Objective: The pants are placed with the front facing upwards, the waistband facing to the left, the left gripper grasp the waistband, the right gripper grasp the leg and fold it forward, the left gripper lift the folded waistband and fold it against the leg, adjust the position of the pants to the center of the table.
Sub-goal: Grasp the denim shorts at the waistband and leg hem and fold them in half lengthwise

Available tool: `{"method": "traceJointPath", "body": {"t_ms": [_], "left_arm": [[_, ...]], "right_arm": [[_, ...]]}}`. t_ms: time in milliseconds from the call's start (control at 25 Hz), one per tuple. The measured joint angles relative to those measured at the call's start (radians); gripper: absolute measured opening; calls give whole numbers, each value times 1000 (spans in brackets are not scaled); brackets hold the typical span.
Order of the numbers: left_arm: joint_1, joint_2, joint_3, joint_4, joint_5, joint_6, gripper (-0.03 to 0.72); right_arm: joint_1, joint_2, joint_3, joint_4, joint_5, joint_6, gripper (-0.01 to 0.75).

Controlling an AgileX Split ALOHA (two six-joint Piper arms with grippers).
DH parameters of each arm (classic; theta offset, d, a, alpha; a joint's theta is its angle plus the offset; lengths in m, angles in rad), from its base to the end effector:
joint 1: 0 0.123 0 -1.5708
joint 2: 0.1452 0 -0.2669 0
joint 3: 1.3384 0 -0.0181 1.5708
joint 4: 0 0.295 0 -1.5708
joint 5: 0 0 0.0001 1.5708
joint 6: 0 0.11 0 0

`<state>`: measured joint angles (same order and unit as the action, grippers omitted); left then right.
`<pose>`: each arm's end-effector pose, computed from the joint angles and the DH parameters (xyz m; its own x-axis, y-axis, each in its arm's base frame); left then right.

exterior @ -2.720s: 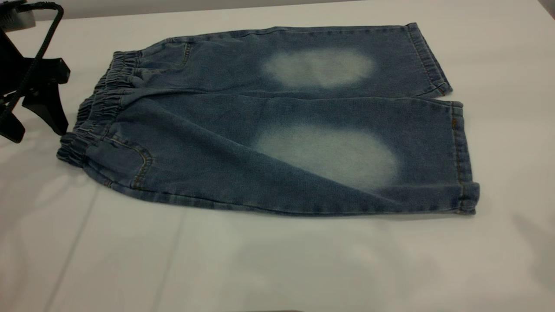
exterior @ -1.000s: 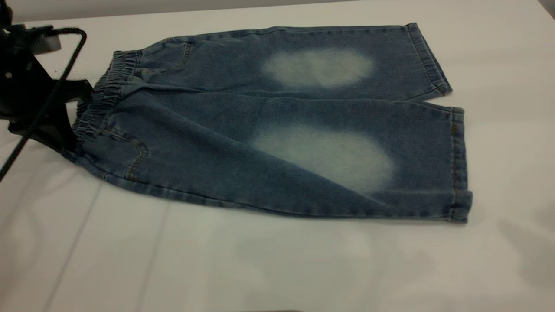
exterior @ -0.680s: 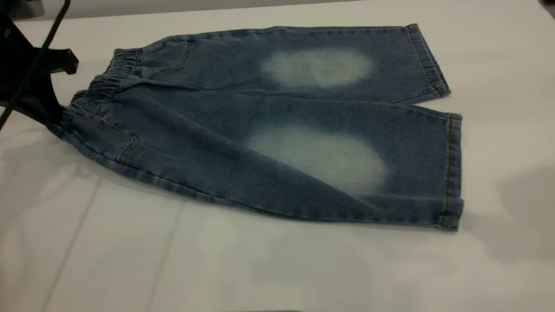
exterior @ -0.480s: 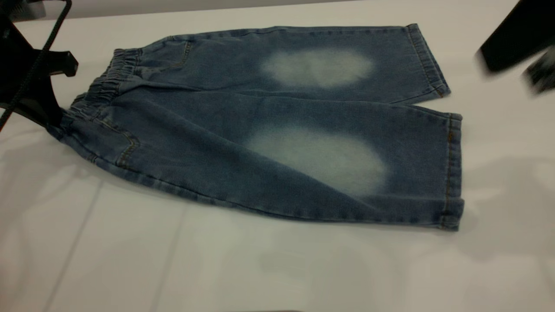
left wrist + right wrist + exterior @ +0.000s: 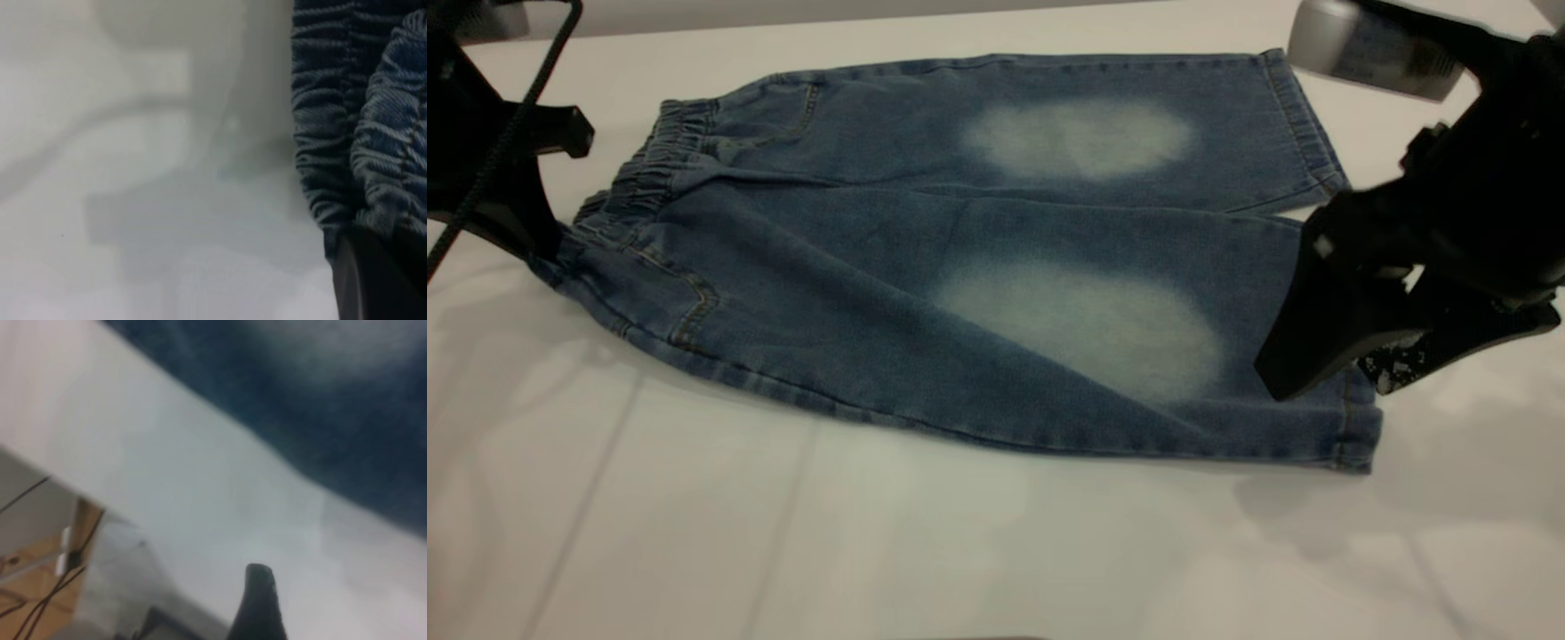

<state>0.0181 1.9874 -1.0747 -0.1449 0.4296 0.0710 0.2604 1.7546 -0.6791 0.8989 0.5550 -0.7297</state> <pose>0.3900 0.0004 0.0401 -0.9475 -0.0779 -0.3102 -0.0569 0.9955 -0.0761 0.2636 0.1172 0.0413 -0.9688 -0.1745 -0.1759 -0.2342 0.8767 0.4202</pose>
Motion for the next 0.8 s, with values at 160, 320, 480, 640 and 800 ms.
{"method": "traceJointPath", "body": {"t_ms": [160, 320, 480, 640, 800], "left_arm": [[0, 0, 0, 0, 0, 0, 41], [0, 0, 0, 0, 0, 0, 41], [0, 0, 0, 0, 0, 0, 41], [0, 0, 0, 0, 0, 0, 41], [0, 0, 0, 0, 0, 0, 41]], "right_arm": [[0, 48, -7, -7, -81, -1, 497], [0, 112, -7, -8, -107, 2, 497], [0, 141, -7, -9, -142, 5, 497], [0, 147, -8, -9, -157, 5, 497], [0, 148, -8, -9, -163, 5, 497]]}}
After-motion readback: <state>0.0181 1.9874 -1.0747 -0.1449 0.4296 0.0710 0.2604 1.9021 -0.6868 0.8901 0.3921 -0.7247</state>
